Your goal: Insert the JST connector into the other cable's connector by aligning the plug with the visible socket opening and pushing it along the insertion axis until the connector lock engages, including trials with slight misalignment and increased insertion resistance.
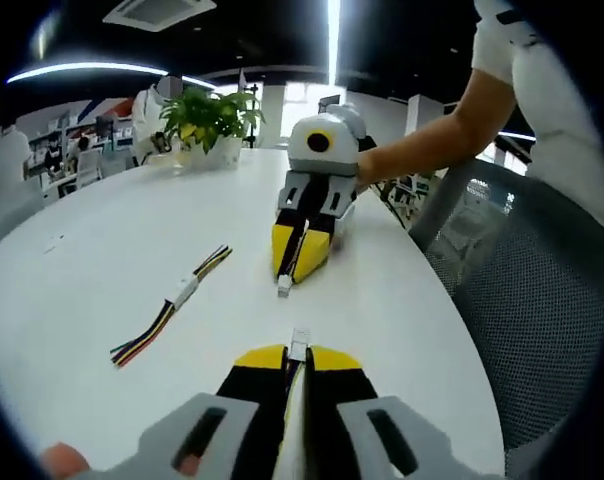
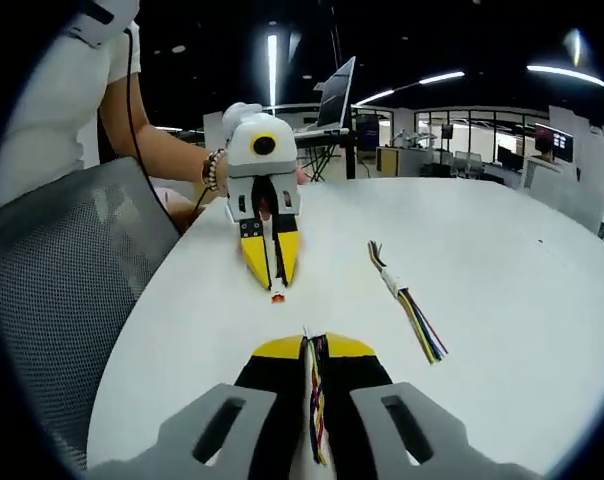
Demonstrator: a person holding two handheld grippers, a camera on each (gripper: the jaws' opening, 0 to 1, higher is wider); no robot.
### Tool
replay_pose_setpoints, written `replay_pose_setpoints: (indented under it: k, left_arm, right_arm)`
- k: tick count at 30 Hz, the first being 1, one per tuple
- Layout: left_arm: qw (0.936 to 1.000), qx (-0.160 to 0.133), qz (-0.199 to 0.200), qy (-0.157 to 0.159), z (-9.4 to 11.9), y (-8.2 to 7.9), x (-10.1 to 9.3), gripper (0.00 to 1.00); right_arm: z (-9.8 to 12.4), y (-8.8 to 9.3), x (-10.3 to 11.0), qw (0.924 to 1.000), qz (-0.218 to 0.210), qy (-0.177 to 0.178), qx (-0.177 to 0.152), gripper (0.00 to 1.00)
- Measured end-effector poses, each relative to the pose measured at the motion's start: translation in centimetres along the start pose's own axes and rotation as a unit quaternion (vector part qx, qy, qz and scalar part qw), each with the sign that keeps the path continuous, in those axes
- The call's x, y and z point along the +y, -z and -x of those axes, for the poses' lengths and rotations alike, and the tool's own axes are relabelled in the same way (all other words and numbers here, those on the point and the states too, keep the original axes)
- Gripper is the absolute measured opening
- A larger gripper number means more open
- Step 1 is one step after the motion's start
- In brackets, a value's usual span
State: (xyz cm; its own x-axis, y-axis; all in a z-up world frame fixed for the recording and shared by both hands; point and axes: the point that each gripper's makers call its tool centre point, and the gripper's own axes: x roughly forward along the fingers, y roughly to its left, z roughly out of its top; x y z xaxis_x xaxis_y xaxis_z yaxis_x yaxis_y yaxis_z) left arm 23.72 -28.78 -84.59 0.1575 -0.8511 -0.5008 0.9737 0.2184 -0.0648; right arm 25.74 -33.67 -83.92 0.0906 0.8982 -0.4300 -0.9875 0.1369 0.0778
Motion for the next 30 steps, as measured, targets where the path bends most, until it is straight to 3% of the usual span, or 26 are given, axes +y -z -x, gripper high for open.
replay_pose_setpoints:
  k: [7,13,21,25,30]
  left_arm:
    - [0.9996,0.005,-0.023,-0.016,1.2,-2.0,1.4,0.00]
    - [0.9973,0.033,-0.059,-0.029,2.1,-3.7,2.5,0.00]
    - [0.9969,0.046,-0.062,-0.018,1.4,-4.6,2.1,0.00]
    - [0.9977,0.062,-0.026,0.002,0.7,-3.7,1.6,0.00]
    - [0.9986,0.050,-0.009,-0.012,0.2,-3.7,1.9,0.00]
  right_arm:
    - [1.0,-1.3,-0.9,0.9994,0.003,0.033,0.013,0.02]
    - [1.3,-2.9,-1.1,0.9983,0.022,0.047,0.027,0.02]
    - [0.8,-6.4,-0.1,0.9978,0.029,0.058,0.013,0.02]
    - [0.0,-6.3,-0.2,0.9972,0.018,0.072,0.007,0.02]
    - [-0.5,-4.6,0.0,0.9975,0.007,0.067,0.022,0.02]
